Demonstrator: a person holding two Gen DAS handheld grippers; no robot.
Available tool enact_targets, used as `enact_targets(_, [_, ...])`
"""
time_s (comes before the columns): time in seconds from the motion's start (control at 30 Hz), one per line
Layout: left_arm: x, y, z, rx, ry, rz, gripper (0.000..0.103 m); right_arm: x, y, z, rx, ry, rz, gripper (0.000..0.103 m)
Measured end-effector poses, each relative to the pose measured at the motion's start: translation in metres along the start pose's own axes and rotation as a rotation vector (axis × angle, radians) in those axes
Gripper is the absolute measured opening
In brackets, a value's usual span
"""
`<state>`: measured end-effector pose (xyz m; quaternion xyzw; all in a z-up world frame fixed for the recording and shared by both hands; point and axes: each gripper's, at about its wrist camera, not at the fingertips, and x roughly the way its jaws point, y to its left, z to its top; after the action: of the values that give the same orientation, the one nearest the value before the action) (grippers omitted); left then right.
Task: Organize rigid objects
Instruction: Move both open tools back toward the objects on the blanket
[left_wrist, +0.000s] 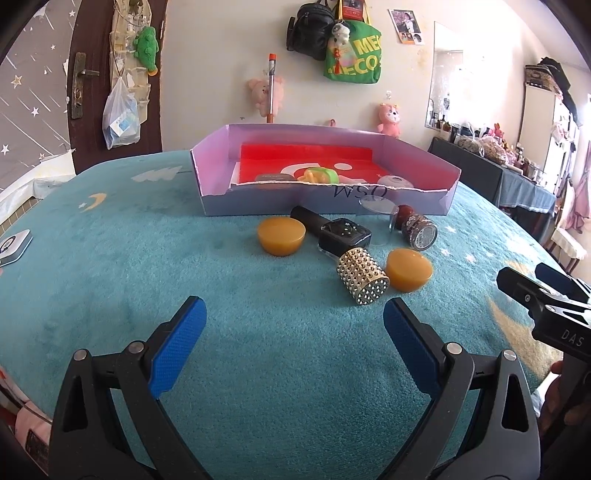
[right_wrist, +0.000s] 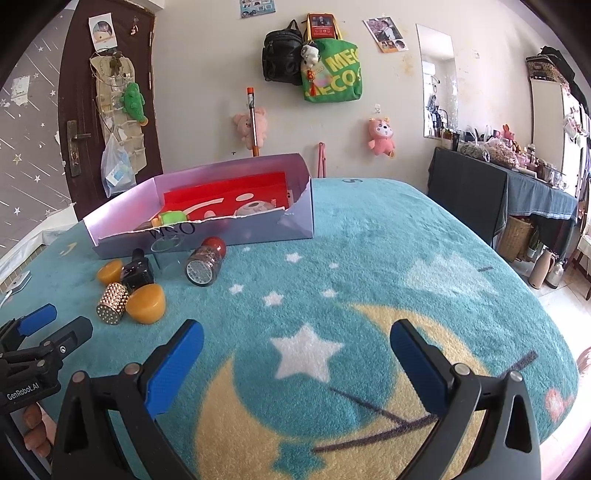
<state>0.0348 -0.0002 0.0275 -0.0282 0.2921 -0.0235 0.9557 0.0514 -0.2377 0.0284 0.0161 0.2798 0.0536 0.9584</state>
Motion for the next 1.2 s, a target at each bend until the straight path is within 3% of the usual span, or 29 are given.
enact_targets(0.5, [0.013, -0.003, 0.022, -0.003, 0.059, -0.012, 0.098, 0.013, 0.003, 0.022, -0.003, 0.037, 0.029, 0.103])
enact_targets(1.2, [0.048, -0.013, 0.05, 0.055, 0.251, -0.08, 0.098, 0.049, 0.008, 0.073, -0.005, 0.144, 0.118, 0.103])
